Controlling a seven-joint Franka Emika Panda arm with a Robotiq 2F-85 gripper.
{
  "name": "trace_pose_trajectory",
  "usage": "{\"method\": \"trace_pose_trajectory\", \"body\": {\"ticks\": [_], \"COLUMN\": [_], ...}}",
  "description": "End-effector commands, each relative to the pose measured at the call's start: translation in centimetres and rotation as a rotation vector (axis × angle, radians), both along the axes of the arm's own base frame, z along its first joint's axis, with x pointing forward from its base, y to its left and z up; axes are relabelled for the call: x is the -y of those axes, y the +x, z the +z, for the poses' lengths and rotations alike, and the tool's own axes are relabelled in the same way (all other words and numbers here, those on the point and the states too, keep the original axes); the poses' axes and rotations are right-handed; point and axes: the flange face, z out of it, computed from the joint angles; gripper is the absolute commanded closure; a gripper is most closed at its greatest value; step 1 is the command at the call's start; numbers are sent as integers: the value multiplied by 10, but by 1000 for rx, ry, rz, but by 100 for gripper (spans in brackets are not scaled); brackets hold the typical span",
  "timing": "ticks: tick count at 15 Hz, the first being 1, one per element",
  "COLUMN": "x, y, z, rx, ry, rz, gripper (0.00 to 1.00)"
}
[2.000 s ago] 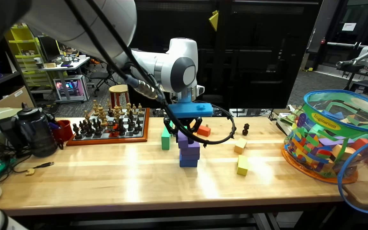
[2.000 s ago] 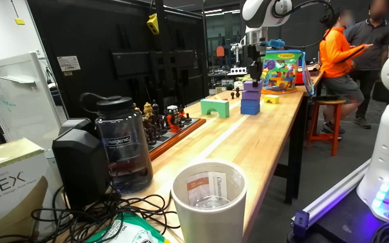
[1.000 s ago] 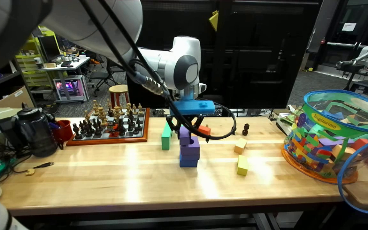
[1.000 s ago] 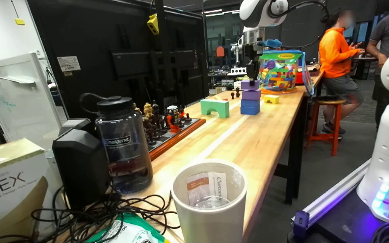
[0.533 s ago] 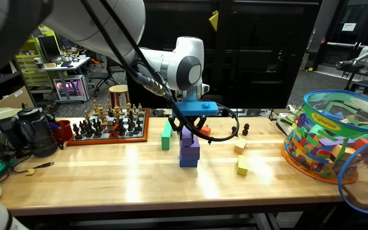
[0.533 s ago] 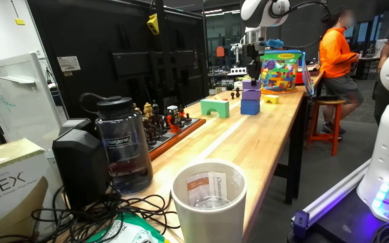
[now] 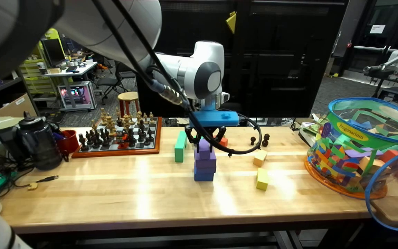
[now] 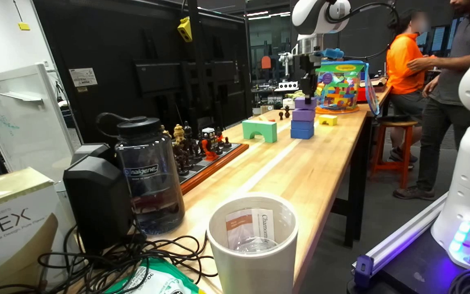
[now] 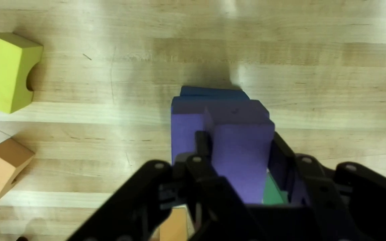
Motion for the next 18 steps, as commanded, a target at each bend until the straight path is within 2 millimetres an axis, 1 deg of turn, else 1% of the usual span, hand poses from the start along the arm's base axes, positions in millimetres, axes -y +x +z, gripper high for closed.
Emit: {"method": "trace_pose_trajectory", "body": {"ticks": [1, 4, 5, 8, 10, 12, 14, 18], "x": [6, 8, 8, 10, 14, 22, 37, 72], "y": [4, 5, 5, 6, 7, 10, 17, 33], "z": [3, 3, 4, 15, 26, 38, 47, 55], "rx": [-4, -5, -2, 26, 50, 86, 105, 137], "ry": [14, 24, 32, 40, 51, 69, 106, 148], "rz": [10, 0, -7, -24, -40, -74, -131, -281], "gripper": [23, 4, 1, 0, 0, 0, 0, 0]}}
